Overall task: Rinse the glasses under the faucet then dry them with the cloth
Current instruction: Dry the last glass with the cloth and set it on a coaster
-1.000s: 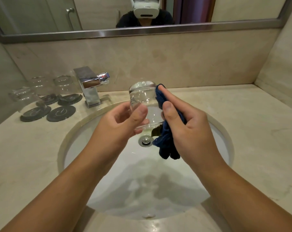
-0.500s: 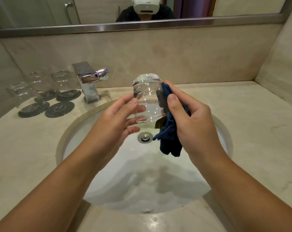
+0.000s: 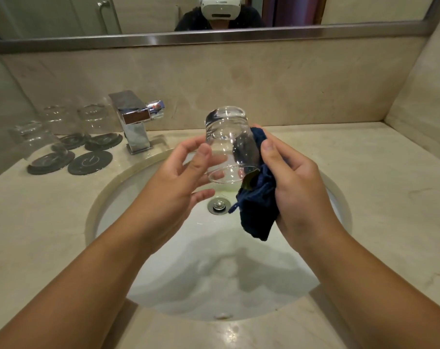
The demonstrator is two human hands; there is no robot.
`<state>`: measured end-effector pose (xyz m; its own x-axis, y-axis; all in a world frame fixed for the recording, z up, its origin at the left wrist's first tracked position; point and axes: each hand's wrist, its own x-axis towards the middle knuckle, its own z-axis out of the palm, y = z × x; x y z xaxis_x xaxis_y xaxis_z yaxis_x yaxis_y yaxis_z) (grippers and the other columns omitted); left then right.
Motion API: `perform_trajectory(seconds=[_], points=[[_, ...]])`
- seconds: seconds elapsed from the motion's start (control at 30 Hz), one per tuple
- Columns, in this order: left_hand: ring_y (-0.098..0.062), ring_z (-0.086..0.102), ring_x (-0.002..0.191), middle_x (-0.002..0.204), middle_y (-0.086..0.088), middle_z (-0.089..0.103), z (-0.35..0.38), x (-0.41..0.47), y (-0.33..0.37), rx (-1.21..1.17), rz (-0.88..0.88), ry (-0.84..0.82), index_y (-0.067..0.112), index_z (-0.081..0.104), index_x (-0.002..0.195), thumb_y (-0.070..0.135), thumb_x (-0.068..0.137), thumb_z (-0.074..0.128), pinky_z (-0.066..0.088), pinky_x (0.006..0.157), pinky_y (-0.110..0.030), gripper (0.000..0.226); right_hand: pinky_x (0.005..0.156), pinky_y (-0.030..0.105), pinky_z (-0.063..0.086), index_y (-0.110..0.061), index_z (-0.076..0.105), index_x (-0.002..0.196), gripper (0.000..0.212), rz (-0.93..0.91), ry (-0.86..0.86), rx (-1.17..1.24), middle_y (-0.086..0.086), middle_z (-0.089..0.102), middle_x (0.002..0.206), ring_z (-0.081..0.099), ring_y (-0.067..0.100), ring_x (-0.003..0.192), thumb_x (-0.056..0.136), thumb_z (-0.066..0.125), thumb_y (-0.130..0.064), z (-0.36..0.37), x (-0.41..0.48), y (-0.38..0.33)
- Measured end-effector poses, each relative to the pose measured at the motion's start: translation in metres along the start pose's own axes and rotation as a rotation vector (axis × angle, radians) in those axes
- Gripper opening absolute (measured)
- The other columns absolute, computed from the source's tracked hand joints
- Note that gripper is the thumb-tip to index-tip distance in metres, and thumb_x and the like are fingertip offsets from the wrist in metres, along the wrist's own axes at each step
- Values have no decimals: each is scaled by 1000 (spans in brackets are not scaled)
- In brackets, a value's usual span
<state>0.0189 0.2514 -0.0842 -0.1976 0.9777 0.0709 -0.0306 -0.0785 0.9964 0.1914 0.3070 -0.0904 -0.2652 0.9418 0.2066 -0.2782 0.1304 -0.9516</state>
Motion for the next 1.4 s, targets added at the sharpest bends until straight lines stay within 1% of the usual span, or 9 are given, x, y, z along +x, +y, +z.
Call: perform_trajectory(seconds=[0.17,0.3,0.53,0.73,0.87,1.03,1.13,1.3,1.4], points=[[-13,71,90,105,3,77,5,0,4,-30,-50,74,27,70,134,34,112,51,52,80,-31,30,83,22,61,-36,71,133,30,-176,49,-209,3,78,116,76,20,99,109,59,-23,2,-9,-7],[-10,76,94,105,8,79,6,-3,-2,87,-1,63,35,75,121,62,92,65,54,84,-33,41,54,21,57,-42,68,130,34,-186,-16,-230,25,67,91,69,7,55,109,58,-19,8,-19,-14],[-17,74,96,119,-4,78,3,-4,1,-148,6,-41,19,67,135,51,90,62,57,87,-31,55,108,47,54,-20,74,131,30,5,-17,9,2,79,120,74,19,116,112,51,-24,6,-6,-4],[-10,75,109,127,9,77,-1,2,-3,51,6,-19,37,63,138,59,93,61,50,89,-33,50,112,44,52,-24,73,133,29,-16,43,11,-4,78,124,72,13,120,111,54,-23,2,-5,-5],[-11,72,90,113,2,75,2,0,3,-25,-92,23,25,69,134,34,109,52,49,78,-30,32,68,15,58,-32,72,133,31,-132,52,-179,12,73,117,78,5,82,111,55,-20,6,-14,-11],[-3,73,90,105,14,78,7,-6,1,60,-6,28,32,76,116,60,85,66,51,85,-32,43,49,24,57,-43,70,133,34,-171,-18,-220,30,68,99,70,26,55,110,55,-23,10,-21,-13],[-6,75,103,114,13,80,3,-8,1,40,48,-34,43,82,107,57,84,71,50,89,-32,29,65,21,59,-33,71,135,32,-154,16,-172,15,78,103,75,9,73,111,53,-22,9,-16,-10],[-14,74,117,126,5,78,0,-4,-3,-22,27,-66,27,60,138,69,67,88,58,91,-29,87,111,47,52,-19,74,133,30,-22,17,-45,-3,80,120,73,16,118,111,53,-22,4,-5,-1],[-3,72,115,121,17,78,-1,-1,-2,81,-4,-43,38,65,131,64,85,75,51,92,-32,54,110,45,53,-26,75,132,28,-74,56,-113,-8,78,123,71,10,120,110,57,-23,2,-5,-1]])
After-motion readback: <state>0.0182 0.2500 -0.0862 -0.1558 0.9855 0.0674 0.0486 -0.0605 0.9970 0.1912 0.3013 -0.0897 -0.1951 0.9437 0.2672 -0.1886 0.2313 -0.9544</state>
